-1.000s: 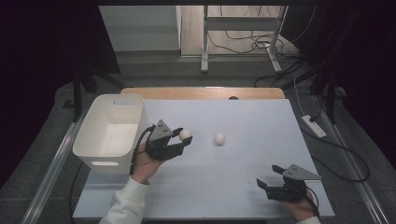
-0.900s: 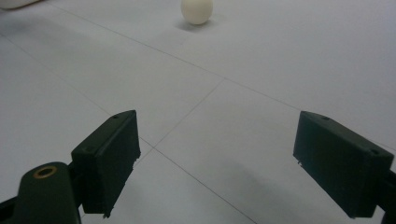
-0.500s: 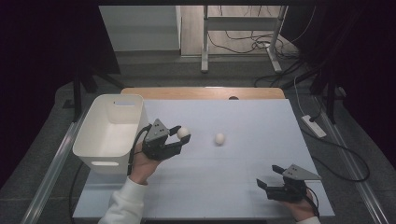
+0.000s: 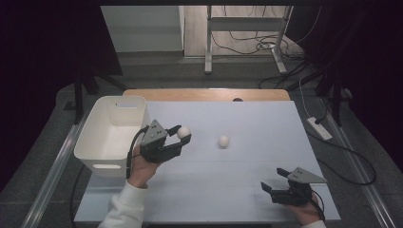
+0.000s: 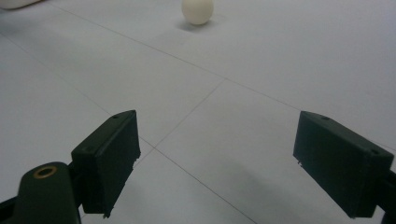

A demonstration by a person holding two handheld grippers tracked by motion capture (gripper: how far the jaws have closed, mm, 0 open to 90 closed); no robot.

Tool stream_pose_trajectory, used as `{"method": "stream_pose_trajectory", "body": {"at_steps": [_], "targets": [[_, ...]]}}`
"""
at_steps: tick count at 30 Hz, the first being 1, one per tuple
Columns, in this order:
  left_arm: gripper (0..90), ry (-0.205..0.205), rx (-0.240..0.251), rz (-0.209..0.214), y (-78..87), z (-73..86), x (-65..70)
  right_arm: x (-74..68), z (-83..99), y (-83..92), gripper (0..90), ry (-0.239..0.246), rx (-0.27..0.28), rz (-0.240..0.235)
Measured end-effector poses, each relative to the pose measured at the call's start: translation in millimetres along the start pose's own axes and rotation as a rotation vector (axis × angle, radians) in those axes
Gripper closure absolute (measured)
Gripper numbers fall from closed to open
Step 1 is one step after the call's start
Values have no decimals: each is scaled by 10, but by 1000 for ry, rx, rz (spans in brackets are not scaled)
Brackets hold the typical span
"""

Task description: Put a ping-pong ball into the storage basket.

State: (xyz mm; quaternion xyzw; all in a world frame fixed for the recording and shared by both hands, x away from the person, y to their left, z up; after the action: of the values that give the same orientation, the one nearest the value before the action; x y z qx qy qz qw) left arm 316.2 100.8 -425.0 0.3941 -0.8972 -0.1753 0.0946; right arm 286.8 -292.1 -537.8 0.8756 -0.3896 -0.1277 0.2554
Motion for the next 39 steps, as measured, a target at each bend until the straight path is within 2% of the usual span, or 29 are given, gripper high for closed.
{"method": "stream_pose_trajectory", "body": {"at_steps": [11,27,39], "targets": [[508,6,28,0,63,-30,-14,-1,0,-3,147,-1,1,0],[508,33,88,-25,216,-84,-95,-1,1,-6,147,2,-1,1],[508,38,106,-42,299,-106,-136,2,1,-5,147,0,2,2]]}}
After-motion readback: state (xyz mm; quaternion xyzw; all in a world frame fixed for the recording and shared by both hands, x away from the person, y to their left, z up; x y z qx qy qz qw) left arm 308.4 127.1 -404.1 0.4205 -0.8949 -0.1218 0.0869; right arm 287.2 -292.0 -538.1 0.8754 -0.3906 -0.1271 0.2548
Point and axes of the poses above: each handheld gripper's, and its own axes: y roughly backward along the jaws, z roughly out of its underside, x roughly to its right, the point moved 4 cm from there along -y, roughly forward along the jaws, and after that the axes turned 2 degrees about -x, right-handed, at the moved point
